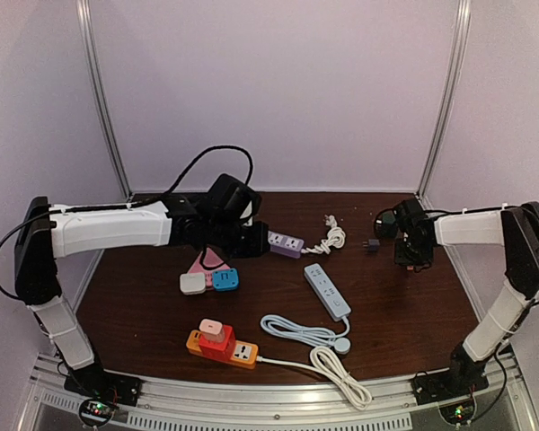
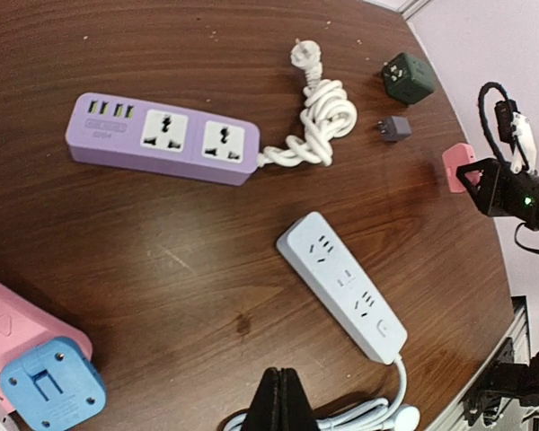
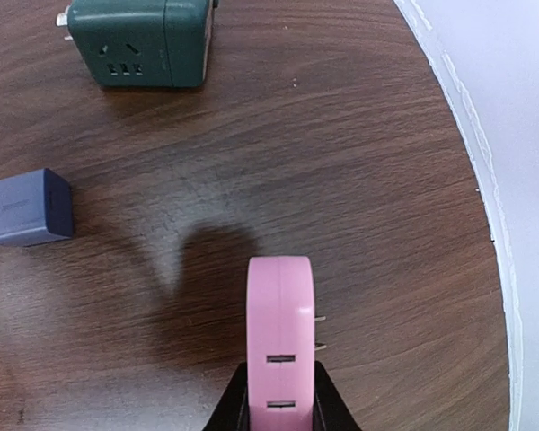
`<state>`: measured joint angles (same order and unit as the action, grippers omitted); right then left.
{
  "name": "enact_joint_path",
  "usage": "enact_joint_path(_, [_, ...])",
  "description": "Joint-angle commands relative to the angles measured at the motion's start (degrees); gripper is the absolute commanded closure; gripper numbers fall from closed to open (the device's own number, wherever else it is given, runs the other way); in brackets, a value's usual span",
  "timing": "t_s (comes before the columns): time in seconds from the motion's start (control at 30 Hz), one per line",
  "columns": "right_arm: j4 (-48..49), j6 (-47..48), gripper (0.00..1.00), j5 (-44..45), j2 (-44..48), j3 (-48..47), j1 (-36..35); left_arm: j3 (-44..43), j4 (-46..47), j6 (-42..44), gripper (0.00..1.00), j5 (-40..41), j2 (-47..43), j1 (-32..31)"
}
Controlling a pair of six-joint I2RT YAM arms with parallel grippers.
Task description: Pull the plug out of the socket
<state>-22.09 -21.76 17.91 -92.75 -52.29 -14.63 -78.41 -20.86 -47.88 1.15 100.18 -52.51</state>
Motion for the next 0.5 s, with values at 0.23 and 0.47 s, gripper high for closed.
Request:
enact_joint_path(0.23, [1.0, 1.6, 0.78, 3.1, -5.6, -3.2, 0.2, 6.7, -2.2, 0.6, 1.00, 4.9, -7.6, 1.0])
enact_joint_path(0.47, [1.3, 1.7, 0.64, 0.0, -5.9, -3.3, 0.2, 7.3, -2.2, 0.2, 1.00, 5.1, -7.7, 1.0])
